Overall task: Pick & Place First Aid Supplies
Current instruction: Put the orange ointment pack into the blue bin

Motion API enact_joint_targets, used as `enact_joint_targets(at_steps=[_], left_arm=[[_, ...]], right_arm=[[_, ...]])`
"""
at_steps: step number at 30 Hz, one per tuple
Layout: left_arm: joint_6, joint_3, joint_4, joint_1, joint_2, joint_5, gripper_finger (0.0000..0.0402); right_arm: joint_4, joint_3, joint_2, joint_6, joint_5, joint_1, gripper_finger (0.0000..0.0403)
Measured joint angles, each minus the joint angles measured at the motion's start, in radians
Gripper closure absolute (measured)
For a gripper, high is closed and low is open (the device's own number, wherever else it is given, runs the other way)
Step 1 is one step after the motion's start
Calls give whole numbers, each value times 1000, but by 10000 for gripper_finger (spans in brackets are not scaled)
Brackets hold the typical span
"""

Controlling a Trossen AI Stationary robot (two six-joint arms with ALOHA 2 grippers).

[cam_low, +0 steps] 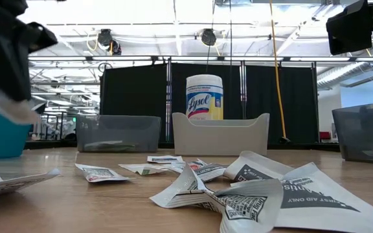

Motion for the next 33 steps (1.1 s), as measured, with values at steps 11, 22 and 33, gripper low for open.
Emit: enact_joint_targets(at_steps=[11, 22, 33], left_arm=[[-153, 1, -336, -20, -129, -47, 399], [-454, 1, -641, -124, -213, -38, 399], [-661, -100, -686, -223, -251, 40, 400]], right_arm=[[0, 0, 0, 0, 0, 0, 190], [0, 0, 0, 0, 0, 0, 190], [0, 0, 0, 8, 0, 0, 190]])
